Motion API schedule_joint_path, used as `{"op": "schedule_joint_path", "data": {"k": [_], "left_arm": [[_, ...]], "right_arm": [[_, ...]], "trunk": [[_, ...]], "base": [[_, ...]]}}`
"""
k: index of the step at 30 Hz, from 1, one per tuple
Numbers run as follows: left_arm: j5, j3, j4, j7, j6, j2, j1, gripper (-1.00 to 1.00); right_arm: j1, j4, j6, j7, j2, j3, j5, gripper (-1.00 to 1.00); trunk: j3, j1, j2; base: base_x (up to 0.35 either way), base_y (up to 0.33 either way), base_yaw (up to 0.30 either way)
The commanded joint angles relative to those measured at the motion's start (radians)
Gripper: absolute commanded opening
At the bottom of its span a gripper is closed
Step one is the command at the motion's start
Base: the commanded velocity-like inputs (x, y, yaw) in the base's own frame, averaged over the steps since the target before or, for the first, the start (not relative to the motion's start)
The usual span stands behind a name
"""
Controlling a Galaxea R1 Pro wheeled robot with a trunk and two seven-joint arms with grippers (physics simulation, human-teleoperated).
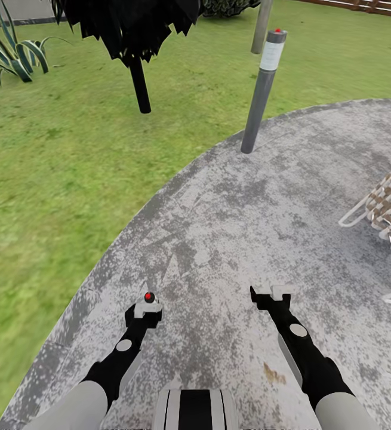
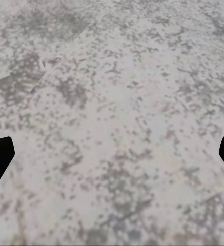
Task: In the garden, pick up the pesticide atomizer on the floor and spray pesticide onto both trees until each tree trunk is fully covered.
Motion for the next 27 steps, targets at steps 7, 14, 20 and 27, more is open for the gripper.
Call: {"op": "schedule_joint_path", "data": {"k": [7,14,20,27], "left_arm": [[0.0,-0.003,0.0,0.001,0.0,-0.001,0.003,1.0],[0.0,-0.002,0.0,0.001,-0.001,-0.002,0.004,1.0],[0.0,-0.003,0.0,0.001,-0.001,-0.002,0.005,1.0],[0.0,-0.003,0.0,0.001,-0.001,-0.002,0.005,1.0]], "right_arm": [[0.0,0.0,0.0,0.0,0.0,0.0,0.0,1.0],[0.0,0.0,0.0,-0.001,0.0,0.0,0.0,1.0],[0.0,0.0,0.0,-0.002,0.0,0.0,0.0,1.0],[0.0,0.0,0.0,-0.002,0.0,0.0,0.0,1.0]], "trunk": [[-0.003,0.0,0.0],[-0.004,0.0,0.0],[-0.004,0.0,0.0],[-0.004,0.0,0.0]], "base": [[0.0,0.0,0.0],[0.123,0.0,0.0],[0.031,0.0,0.0],[0.089,0.0,0.0]]}}
